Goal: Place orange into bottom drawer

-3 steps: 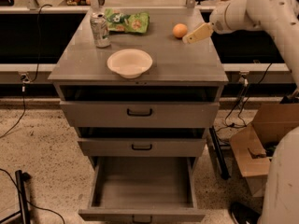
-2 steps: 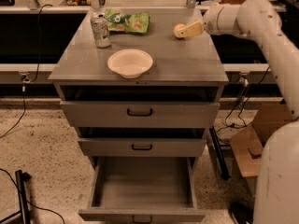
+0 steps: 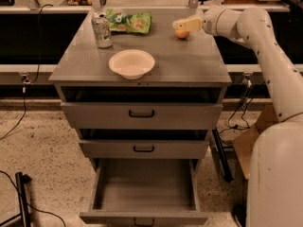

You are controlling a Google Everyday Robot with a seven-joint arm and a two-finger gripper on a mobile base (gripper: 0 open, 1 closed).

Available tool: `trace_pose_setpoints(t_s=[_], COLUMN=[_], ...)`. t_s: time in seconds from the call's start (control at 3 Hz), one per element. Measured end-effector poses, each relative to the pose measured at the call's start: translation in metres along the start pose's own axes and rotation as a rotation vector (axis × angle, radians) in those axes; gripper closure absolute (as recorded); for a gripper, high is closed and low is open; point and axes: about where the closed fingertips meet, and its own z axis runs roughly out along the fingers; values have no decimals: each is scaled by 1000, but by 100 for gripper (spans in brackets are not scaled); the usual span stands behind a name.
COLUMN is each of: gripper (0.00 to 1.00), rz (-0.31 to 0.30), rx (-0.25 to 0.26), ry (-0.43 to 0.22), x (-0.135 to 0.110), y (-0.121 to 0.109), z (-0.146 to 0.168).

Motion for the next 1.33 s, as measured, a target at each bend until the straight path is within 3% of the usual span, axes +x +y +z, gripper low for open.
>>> trace_pose_setpoints(t_s=[0.67, 1.33], gripper=[0, 0], rz=[30, -9], rx=[22, 11], ry=[143, 162], x=[28, 49], y=[0, -2], z=[19, 41])
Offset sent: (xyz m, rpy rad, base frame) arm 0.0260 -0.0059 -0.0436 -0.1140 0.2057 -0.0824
